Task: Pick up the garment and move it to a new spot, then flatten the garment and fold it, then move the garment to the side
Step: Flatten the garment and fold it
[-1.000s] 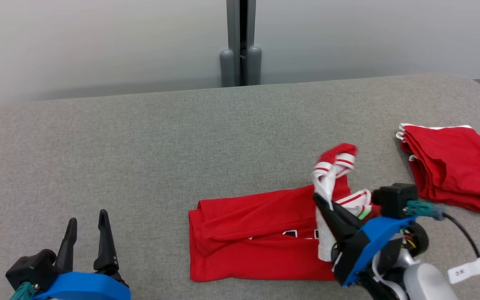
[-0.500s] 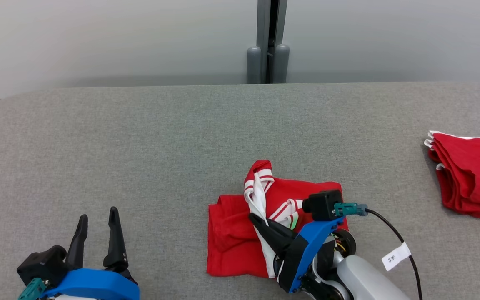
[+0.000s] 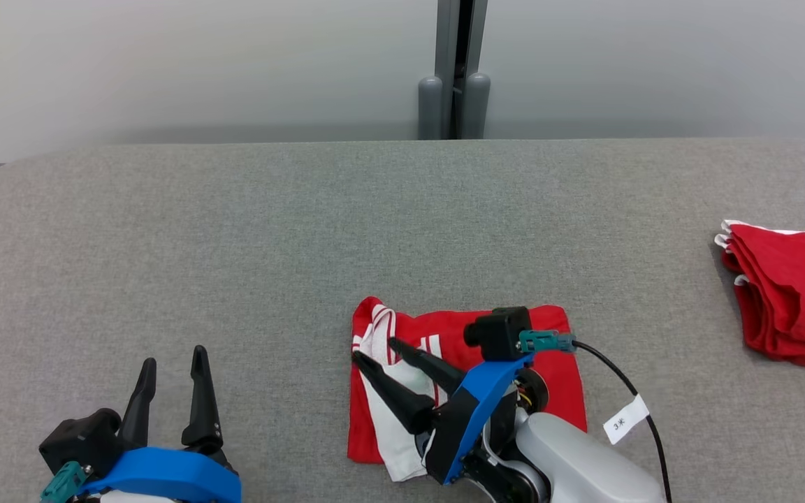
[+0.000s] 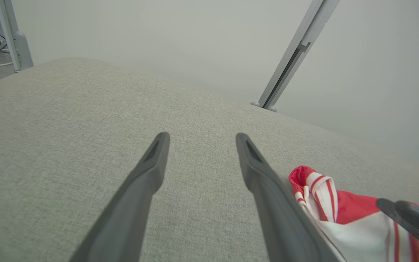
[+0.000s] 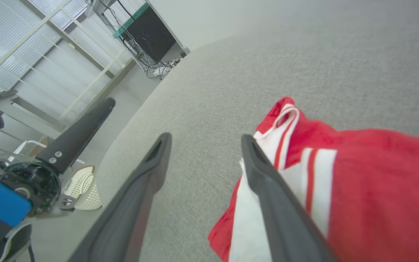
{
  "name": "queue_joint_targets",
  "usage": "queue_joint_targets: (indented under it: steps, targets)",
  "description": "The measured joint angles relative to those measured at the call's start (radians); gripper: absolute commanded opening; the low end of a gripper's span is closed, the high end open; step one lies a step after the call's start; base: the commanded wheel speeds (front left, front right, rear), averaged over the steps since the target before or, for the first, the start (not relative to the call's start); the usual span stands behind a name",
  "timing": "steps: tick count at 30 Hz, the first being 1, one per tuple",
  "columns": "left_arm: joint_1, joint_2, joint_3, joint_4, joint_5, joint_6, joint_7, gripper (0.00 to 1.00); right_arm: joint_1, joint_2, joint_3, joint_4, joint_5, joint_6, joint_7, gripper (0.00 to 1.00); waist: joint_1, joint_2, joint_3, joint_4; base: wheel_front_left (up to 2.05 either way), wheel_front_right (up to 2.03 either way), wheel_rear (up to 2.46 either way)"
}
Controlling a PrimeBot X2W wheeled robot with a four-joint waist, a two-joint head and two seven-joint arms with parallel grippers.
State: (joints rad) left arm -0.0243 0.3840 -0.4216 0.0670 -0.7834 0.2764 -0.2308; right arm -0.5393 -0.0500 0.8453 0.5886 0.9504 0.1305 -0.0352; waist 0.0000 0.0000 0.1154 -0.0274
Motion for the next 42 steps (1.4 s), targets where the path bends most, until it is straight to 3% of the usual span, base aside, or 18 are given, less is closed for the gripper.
queue_joint_targets:
  steps: [5, 8, 16, 18, 22, 32, 37, 42]
  targets:
    - [0.003, 0.001, 0.001, 0.001, 0.0, 0.002, -0.002, 1.0, -0.046, 0.0, 0.004, 0.01, -0.039, 0.0, -0.113, 1.0, 0.0, 0.0, -0.007, -0.019, 0.0, 0.0, 0.0]
    - [0.009, 0.001, -0.001, -0.002, 0.0, 0.005, -0.003, 1.0, -0.065, 0.001, -0.046, 0.039, -0.11, 0.0, -0.176, 1.0, -0.0001, 0.0, -0.013, -0.032, 0.0, 0.0, 0.0]
    - [0.023, 0.005, -0.005, -0.007, 0.0, 0.008, -0.004, 1.0, -0.013, 0.0, -0.353, 0.078, -0.431, 0.0, -0.225, 1.0, -0.0001, 0.0, -0.031, -0.058, 0.0, 0.0, 0.0]
    - [0.026, 0.008, -0.006, -0.007, 0.0, 0.008, -0.004, 1.0, 0.038, -0.001, -0.433, 0.058, -0.509, 0.0, -0.226, 0.45, -0.0001, 0.0, -0.035, -0.061, 0.0, 0.0, 0.0]
    - [0.028, 0.015, -0.007, -0.011, 0.001, 0.009, -0.004, 1.0, 0.136, -0.001, -0.534, 0.025, -0.64, 0.0, -0.226, 0.01, -0.0001, 0.0, -0.039, -0.06, 0.0, 0.0, 0.0]
    - [0.024, 0.031, -0.011, -0.031, 0.009, 0.017, 0.01, 1.0, 0.208, 0.0, -0.474, 0.055, -0.638, 0.0, -0.149, 0.0, -0.0001, 0.0, -0.037, -0.013, 0.0, 0.0, 0.0]
    - [0.023, 0.035, -0.013, -0.033, 0.01, 0.02, 0.014, 1.0, 0.16, -0.001, -0.355, 0.114, -0.592, 0.0, -0.114, 0.0, -0.0001, 0.0, -0.032, 0.02, 0.0, 0.0, 0.0]
    - [0.023, 0.037, -0.011, -0.034, 0.009, 0.023, 0.016, 1.0, 0.132, 0.001, -0.151, 0.071, -0.536, 0.0, -0.105, 0.0, -0.0001, 0.0, -0.029, 0.04, 0.0, 0.0, 0.0]
